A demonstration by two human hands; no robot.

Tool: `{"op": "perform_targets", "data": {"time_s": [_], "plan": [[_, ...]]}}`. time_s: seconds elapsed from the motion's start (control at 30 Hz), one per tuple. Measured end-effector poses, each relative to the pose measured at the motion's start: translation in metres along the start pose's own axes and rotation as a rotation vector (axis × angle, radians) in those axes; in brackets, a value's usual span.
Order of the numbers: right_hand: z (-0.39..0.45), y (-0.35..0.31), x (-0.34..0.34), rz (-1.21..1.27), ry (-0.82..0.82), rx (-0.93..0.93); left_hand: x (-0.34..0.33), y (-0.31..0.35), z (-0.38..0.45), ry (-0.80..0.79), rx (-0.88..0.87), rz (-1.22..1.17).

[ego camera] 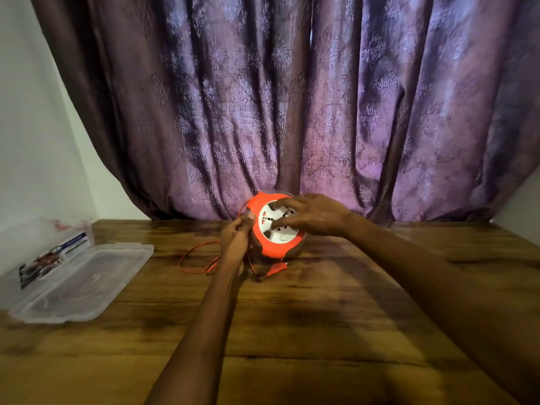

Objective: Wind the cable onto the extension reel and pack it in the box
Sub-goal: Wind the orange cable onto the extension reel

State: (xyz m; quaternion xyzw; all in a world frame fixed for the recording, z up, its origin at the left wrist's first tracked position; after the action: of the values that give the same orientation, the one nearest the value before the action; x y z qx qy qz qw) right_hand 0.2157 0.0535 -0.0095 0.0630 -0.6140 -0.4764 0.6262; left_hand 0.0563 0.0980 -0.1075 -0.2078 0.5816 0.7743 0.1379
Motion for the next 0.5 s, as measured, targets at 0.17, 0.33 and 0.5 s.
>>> {"op": "perform_targets", "data": {"time_s": [0.17,0.33,0.5], "plan": [[-0.003,-0.006,0.003,-0.047,-0.123,0.14,-0.004,-0.005,-0.001,-0.073,0.1,0.068],[-0.008,-0.01,-0.002,-0.126,-0.126,0.208,-0.008,-0.01,-0.004,-0.085,0.125,0.188],[-0.008,0.014,-0.014,-0.047,-0.03,-0.145,-0.023,-0.012,-0.011,-0.115,0.127,0.071]]}}
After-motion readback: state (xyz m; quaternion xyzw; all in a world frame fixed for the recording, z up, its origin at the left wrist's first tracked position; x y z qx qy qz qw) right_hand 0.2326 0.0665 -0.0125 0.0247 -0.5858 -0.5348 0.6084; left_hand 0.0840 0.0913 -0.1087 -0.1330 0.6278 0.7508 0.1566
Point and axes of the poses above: each hand's wrist, its own z-axis towards the middle knuckle, its own x-axis out of the back of the hand, y = z × x, the point moved 7 cm from there along z, towards the middle knuckle, and after that the axes turned 4 degrees about -z, right-handed, at the moved point
